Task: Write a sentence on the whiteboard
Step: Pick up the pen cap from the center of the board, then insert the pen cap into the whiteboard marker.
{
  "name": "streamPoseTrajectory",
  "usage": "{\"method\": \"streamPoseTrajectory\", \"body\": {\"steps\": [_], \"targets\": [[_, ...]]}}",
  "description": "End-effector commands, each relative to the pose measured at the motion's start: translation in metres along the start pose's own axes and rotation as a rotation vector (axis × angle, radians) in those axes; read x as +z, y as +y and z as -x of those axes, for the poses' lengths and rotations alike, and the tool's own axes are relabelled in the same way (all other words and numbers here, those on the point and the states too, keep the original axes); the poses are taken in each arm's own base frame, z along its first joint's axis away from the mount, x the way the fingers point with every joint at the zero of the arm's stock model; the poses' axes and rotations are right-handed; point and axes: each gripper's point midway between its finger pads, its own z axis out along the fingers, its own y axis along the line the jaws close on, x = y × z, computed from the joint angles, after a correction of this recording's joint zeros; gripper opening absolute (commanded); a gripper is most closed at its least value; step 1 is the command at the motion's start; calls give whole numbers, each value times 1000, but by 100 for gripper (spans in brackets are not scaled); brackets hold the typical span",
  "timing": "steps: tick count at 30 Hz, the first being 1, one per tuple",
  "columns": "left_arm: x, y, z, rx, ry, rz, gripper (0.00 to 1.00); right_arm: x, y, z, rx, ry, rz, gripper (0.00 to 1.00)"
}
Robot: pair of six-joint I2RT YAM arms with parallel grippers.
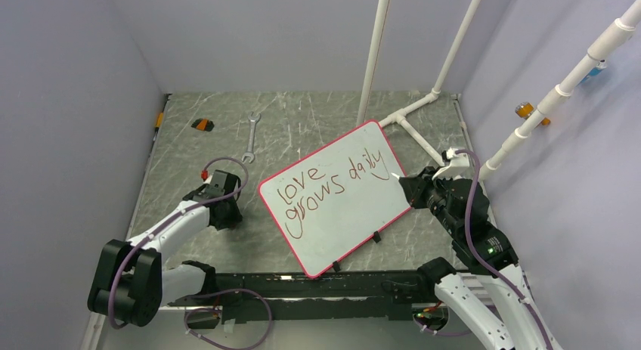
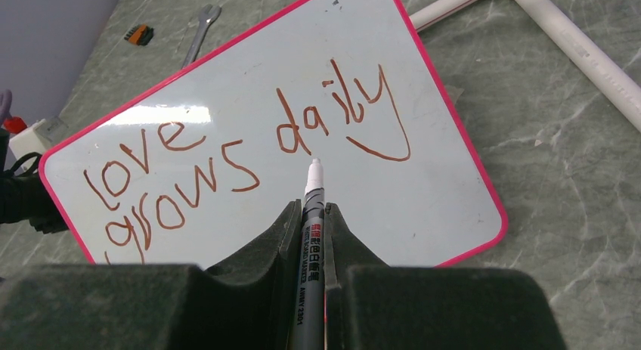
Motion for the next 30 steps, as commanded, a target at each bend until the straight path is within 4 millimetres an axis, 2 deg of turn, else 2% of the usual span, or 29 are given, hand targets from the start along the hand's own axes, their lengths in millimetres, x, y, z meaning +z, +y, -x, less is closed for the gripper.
{"method": "streamPoseTrajectory", "body": {"steps": [1, 4, 7, 9, 10, 11, 17, 20, 24, 30], "targets": [[2, -17, 9, 17, -20, -77, 36, 0, 8, 13, -9, -41, 33, 0], [4, -16, 8, 24, -15, -74, 34, 2, 8, 13, -9, -39, 32, 0], [6, -16, 7, 27, -12, -74, 27, 2, 8, 14, -9, -40, 31, 0], [6, -18, 6, 35, -11, -88, 15, 2, 8, 13, -9, -40, 30, 0], [6, -20, 6, 41, -8, -98, 2, 2, 8, 13, -7, -39, 29, 0], [6, -21, 7, 45, -8, -105, 0, 2, 7, 13, -7, -37, 28, 0], [-6, -36, 13, 102, -43, -206, 0, 2, 10, 15, -7, -38, 37, 0], [-27, -45, 24, 139, -98, -275, 0, 2, 13, 16, -7, -35, 52, 0], [-55, -69, 27, 165, -111, -418, 0, 1, 18, 18, -2, -29, 70, 0], [-95, -75, 40, 248, -121, -422, 0, -2, 23, 24, 2, -38, 93, 0]]}}
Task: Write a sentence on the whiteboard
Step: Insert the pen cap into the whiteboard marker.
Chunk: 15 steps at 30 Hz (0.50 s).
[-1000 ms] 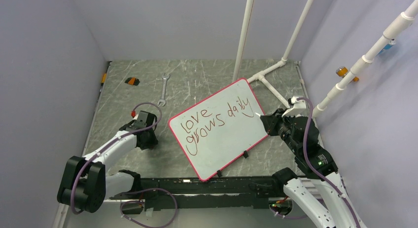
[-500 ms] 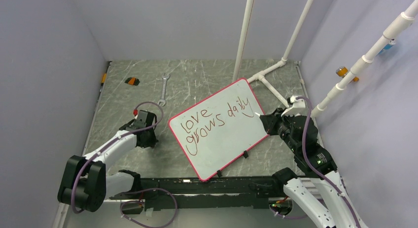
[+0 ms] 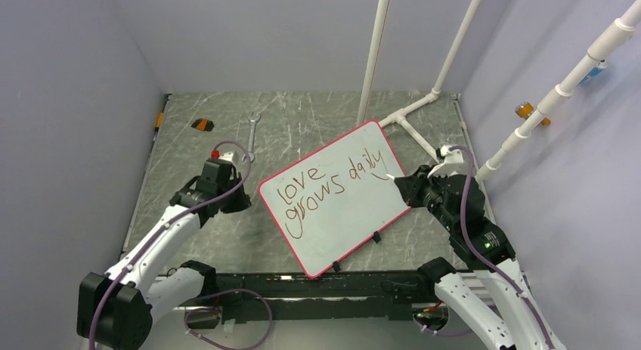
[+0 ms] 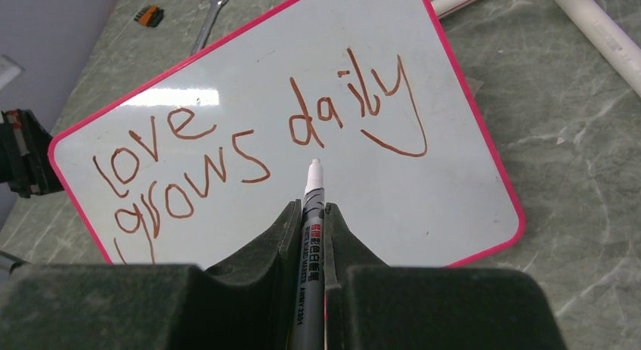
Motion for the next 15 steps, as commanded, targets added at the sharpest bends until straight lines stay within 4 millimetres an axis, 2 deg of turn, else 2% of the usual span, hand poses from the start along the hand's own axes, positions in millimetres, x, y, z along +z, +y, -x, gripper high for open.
{"method": "streamPoseTrajectory", "body": {"steps": [1, 8, 11, 15], "targets": [[-33, -21, 21, 98, -16, -57, 0, -9, 18, 30, 0, -81, 69, 0], [-82, -19, 50, 257, -105, -23, 0, -11, 36, 38, -5, -83, 153, 0], [-95, -12, 64, 334, -169, 14, 0, -11, 44, 40, -4, -77, 193, 0], [-109, -17, 78, 411, -242, -4, 0, -10, 54, 41, -3, -70, 240, 0]]}}
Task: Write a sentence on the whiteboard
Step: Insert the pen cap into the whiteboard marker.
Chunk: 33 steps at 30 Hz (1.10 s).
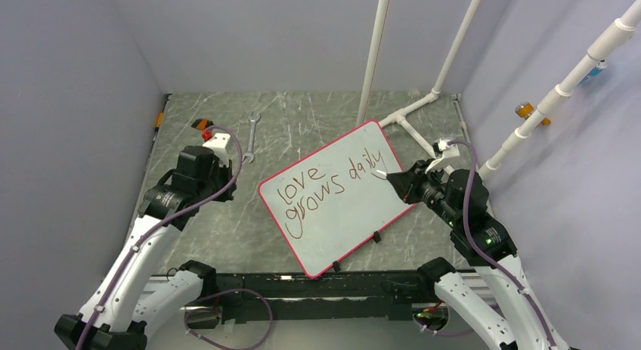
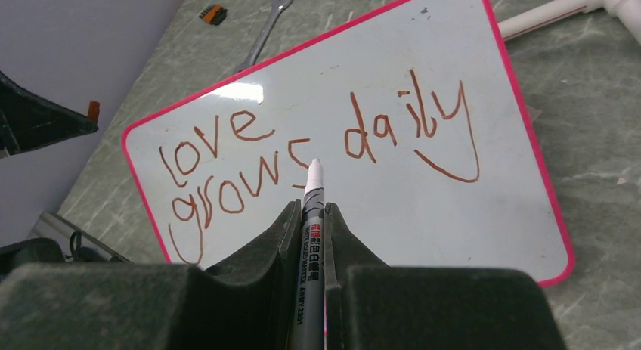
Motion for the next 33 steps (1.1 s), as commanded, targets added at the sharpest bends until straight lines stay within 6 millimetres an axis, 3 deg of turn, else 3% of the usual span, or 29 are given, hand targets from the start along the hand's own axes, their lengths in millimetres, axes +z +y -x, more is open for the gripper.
{"method": "streamPoseTrajectory", "body": {"steps": [1, 6, 16, 23, 28, 33], "targets": [[-17, 4, 22, 135, -84, 6, 0, -3, 26, 26, -7, -63, 113, 0], [-27, -18, 44, 199, -179, -111, 0, -3, 36, 28, -14, -60, 166, 0], [-49, -79, 65, 488, -284, -343, 0, -6, 61, 30, -41, -41, 300, 0], [-69, -128, 73, 693, -459, -569, 0, -11, 78, 30, -52, -31, 401, 0], [-75, -147, 78, 860, -566, -640, 0, -16, 89, 30, -62, -23, 469, 0], [-70, -161, 80, 973, -545, -705, 0, -20, 100, 30, -68, -13, 535, 0]]}}
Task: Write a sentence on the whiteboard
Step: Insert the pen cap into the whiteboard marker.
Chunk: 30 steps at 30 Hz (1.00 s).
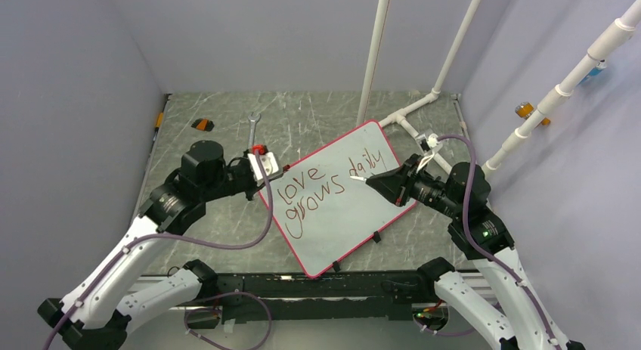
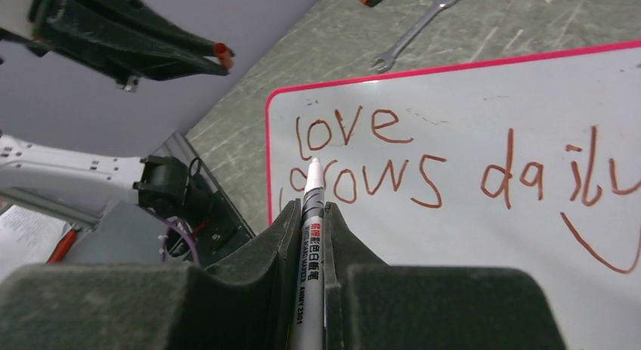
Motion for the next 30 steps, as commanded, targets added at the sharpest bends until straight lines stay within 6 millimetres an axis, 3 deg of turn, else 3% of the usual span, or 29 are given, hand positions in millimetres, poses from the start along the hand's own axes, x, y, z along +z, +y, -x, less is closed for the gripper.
{"method": "streamPoseTrajectory", "body": {"steps": [1, 11, 30], "targets": [[11, -4, 30, 169, -88, -107, 0, -4, 30, 24, -55, -55, 130, 0], [42, -15, 11, 259, -108, -207, 0, -3, 44, 25, -64, -44, 221, 0], [42, -29, 10, 286, -207, -224, 0, 29, 40, 37, 14, -31, 260, 0]]}}
